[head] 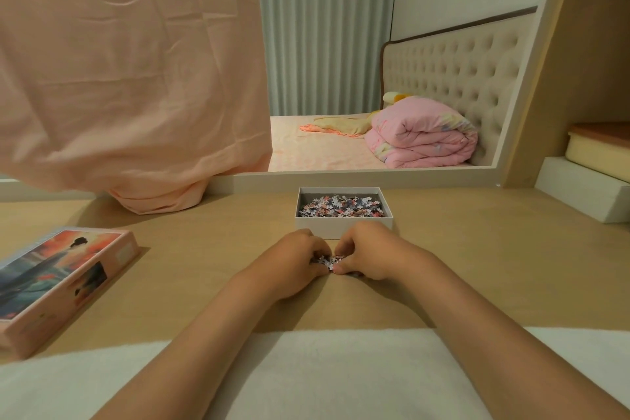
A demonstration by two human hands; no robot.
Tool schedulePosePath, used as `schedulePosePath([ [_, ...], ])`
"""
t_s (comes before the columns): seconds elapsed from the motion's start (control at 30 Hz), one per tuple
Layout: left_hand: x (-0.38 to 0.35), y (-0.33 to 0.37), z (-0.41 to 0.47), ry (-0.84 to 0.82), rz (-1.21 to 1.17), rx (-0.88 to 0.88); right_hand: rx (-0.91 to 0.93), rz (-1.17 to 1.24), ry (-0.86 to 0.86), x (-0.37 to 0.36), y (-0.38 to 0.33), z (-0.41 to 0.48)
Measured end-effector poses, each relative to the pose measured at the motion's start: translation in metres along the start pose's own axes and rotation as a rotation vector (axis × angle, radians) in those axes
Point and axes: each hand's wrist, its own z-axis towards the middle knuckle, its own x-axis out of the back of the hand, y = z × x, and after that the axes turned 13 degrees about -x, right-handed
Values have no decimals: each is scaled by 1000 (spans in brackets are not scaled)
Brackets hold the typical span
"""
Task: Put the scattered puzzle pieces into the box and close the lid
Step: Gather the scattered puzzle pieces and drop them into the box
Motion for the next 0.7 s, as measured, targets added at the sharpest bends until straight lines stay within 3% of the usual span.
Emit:
schedulePosePath([
  [0.2,-1,-1,-1,126,-173,72,-52,213,-15,-5,0,6],
  [0.57,-3,-8,8,400,-783,301,-169,955,-145,-6,0,10],
  [0.7,22,-5,32,515,-868,288,-93,1050,-50,20,-6,24],
])
